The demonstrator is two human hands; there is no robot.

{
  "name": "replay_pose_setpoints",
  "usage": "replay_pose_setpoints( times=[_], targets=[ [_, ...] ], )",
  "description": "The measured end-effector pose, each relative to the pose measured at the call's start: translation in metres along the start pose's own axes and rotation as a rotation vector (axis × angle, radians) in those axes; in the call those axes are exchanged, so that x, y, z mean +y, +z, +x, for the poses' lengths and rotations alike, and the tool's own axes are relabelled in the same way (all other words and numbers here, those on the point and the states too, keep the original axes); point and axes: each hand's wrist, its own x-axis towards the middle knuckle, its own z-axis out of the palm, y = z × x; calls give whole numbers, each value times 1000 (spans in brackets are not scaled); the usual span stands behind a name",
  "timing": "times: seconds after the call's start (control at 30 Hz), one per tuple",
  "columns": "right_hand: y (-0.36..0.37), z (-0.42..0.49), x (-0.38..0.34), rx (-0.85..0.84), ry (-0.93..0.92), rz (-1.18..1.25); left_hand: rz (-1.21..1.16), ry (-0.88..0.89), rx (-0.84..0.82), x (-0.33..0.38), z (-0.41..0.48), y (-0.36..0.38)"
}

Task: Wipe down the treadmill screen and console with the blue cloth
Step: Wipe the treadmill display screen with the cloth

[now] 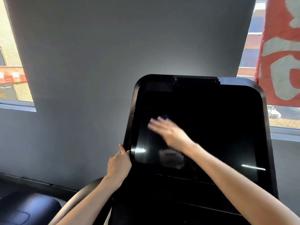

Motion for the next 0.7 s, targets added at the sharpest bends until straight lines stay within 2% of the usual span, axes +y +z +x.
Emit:
replay_pose_setpoints(
  times=[0.13, 0.2, 0.27, 0.37, 0.47, 0.53, 0.6, 0.7],
  targets=[
    [-23, 55, 36, 141, 470, 73, 34, -9, 2, 3, 0, 1],
    [-17, 57, 17, 183, 490, 86, 50, -14, 7, 5, 0, 1],
    [2, 31, -18, 144, 252, 33, 41, -11, 9, 5, -1, 1],
    [28, -42, -72, -34, -113, 5, 79, -2, 16, 3, 0, 3],
    [26, -86, -75, -174, -341, -43, 76, 5, 26, 3, 1, 3],
    [17, -77, -43, -135, -371, -84, 67, 19, 33, 2, 0, 3],
    [4, -52, 2, -21, -183, -111, 84, 18, 39, 2, 0, 5],
    [-32, -15, 64, 160, 277, -50, 170, -19, 54, 5, 0, 7]
  ],
)
